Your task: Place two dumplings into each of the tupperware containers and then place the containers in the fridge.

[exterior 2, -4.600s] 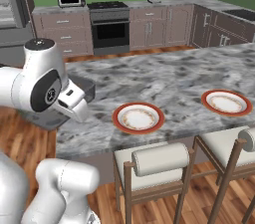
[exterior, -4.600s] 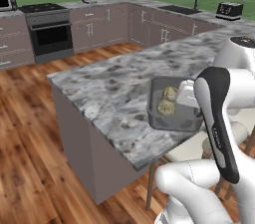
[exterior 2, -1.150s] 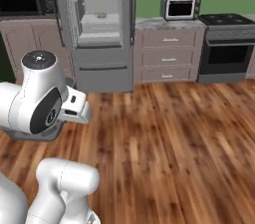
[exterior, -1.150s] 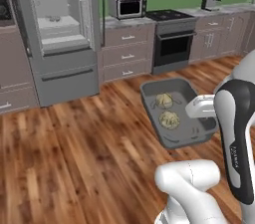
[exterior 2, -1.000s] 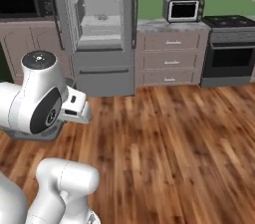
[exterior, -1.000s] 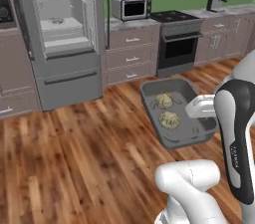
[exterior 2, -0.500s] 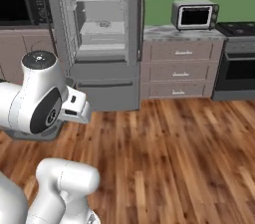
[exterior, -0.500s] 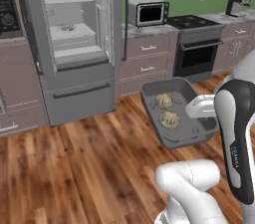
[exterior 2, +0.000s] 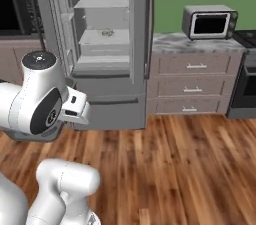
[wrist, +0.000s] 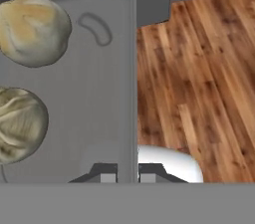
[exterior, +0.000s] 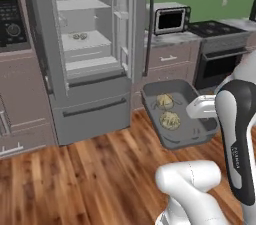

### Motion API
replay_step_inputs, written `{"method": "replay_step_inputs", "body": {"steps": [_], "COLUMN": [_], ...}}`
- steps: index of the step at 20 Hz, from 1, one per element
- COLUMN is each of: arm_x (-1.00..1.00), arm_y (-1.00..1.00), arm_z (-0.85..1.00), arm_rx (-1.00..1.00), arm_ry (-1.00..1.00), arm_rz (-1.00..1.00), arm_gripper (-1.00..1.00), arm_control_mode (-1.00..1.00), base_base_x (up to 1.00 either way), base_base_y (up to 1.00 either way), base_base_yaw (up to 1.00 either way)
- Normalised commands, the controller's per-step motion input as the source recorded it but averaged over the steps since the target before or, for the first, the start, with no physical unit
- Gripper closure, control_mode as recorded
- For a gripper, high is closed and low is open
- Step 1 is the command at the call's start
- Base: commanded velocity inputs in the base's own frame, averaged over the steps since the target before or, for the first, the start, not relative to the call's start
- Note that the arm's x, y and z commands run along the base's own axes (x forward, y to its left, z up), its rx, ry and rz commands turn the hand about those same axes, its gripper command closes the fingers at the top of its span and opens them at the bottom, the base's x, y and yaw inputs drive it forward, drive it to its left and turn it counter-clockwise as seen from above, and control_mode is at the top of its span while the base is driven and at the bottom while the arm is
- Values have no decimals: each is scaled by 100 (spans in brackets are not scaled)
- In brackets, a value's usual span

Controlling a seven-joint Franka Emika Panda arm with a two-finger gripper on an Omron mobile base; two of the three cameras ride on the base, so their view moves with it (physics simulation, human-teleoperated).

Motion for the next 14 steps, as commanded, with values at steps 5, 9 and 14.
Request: {"method": "replay_step_inputs", "body": {"steps": [5, 9, 14], "arm_x": [0, 0, 0], "arm_y": [0, 0, 0], "arm_z": [0, 0, 0], "arm_rx": [0, 0, 0], "arm_ry": [0, 0, 0], "arm_rz": [0, 0, 0], "arm_gripper": [100, 100, 100], "arm_control_mode": [100, 100, 100], "base_base_x": [100, 100, 100], "base_base_y": [0, 0, 0], "base_base_yaw": [6, 5, 5]}}
